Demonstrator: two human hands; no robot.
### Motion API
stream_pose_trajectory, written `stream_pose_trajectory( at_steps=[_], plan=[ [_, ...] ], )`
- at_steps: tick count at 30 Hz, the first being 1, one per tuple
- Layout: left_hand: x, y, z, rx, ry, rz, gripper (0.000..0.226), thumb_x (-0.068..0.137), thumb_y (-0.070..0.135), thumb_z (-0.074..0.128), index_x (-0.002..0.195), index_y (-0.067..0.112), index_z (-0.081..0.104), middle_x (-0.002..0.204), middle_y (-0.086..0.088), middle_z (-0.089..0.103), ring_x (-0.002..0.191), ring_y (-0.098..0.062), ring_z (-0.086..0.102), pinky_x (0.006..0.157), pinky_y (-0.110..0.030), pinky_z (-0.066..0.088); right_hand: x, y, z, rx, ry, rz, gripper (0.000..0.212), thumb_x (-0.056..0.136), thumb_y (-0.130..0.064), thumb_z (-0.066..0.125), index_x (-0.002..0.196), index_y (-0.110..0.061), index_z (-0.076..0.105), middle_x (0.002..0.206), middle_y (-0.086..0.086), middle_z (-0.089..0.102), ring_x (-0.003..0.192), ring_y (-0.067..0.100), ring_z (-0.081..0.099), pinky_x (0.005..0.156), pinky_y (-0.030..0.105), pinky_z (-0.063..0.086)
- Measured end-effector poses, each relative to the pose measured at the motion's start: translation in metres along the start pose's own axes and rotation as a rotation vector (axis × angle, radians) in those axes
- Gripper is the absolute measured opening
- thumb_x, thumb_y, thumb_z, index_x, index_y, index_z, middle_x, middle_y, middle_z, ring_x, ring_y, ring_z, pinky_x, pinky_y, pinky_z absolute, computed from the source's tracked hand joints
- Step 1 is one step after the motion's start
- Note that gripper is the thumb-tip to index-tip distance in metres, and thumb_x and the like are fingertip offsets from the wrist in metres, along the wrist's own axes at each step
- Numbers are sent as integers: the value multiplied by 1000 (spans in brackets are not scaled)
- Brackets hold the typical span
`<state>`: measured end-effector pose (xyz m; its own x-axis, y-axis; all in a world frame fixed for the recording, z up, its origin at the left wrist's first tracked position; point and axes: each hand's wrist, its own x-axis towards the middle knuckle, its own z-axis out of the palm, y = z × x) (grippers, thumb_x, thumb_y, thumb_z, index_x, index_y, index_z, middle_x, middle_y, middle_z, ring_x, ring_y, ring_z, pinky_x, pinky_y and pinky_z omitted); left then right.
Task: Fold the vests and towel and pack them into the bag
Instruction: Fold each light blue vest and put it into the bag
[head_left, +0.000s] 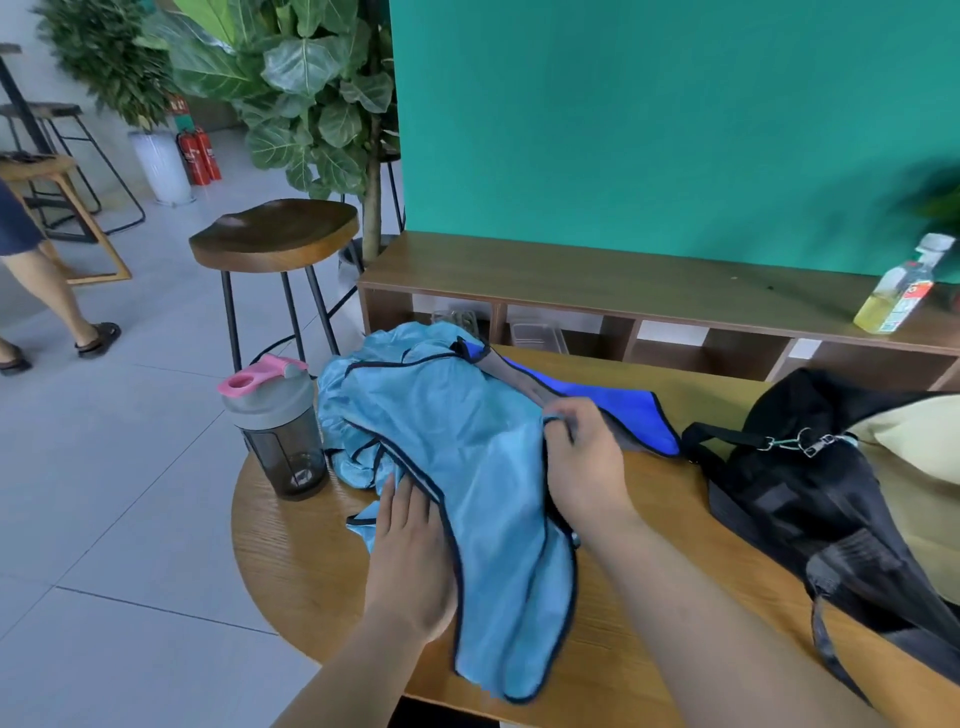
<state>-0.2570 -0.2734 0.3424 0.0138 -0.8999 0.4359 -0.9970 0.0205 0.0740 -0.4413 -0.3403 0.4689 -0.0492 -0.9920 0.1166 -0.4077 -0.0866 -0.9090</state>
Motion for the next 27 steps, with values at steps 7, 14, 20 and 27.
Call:
stream_pose_trajectory(
  at_steps=[7,14,20,27],
  plan=[
    [-2,7,-3,-60,-71,-2,62,97,38,54,154,15,44,161,-14,37,152,-36,31,129,-52,18,27,97,-14,-873,-109,151,56,102,-42,54,151,-31,29,131,5,48,86,26,60,60,36,47],
    [6,8,6,-127,-145,191,64,100,41,48,161,35,28,176,1,8,162,-26,6,131,-47,7,85,111,-15,-1026,-355,8,83,93,-32,64,162,-34,18,172,-1,6,153,29,16,119,48,35],
    [8,5,14,-211,-232,209,60,100,41,46,158,35,34,156,12,43,149,-14,36,124,-42,35,129,95,0,-657,-529,71,86,81,-31,62,159,-30,28,145,-2,56,131,25,56,107,39,49],
    [10,5,13,-245,-267,201,53,102,42,40,155,36,37,147,18,47,140,-6,41,119,-29,37,109,89,33,-456,-512,-7,90,82,-41,62,160,-49,19,151,-9,48,138,22,49,111,42,47]
  ],
)
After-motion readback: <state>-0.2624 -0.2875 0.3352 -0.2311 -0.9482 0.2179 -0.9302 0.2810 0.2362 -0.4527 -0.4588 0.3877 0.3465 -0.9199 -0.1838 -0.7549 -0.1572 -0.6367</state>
